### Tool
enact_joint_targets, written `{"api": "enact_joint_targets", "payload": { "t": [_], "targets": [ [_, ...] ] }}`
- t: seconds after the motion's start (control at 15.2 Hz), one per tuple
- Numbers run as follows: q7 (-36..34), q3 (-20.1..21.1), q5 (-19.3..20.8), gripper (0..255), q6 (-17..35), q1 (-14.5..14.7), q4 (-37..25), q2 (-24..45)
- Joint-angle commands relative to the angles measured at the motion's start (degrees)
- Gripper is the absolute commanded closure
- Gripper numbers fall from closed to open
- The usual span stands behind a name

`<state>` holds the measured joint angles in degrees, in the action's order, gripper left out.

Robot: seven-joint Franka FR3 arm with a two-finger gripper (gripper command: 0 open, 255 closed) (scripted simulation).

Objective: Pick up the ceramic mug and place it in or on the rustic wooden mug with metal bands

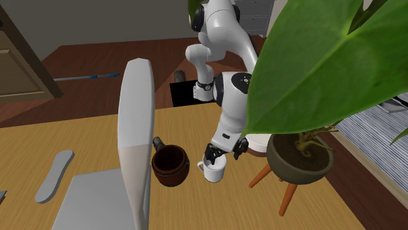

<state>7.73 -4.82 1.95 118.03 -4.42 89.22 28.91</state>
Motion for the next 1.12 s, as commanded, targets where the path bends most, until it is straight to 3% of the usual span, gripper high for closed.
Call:
{"api": "enact_joint_targets", "payload": {
  "t": [0.0, 0.46, 0.53, 1.06],
  "targets": [
    [0.06, -0.02, -0.02, 0, 0.89, -0.09, 0.55, 0.31],
    [0.07, -0.02, -0.02, 0, 0.88, -0.09, 0.53, 0.32],
    [0.07, -0.02, -0.02, 255, 0.88, -0.09, 0.53, 0.32],
    [0.06, -0.02, -0.02, 255, 0.88, -0.08, 0.54, 0.32]
  ]
}}
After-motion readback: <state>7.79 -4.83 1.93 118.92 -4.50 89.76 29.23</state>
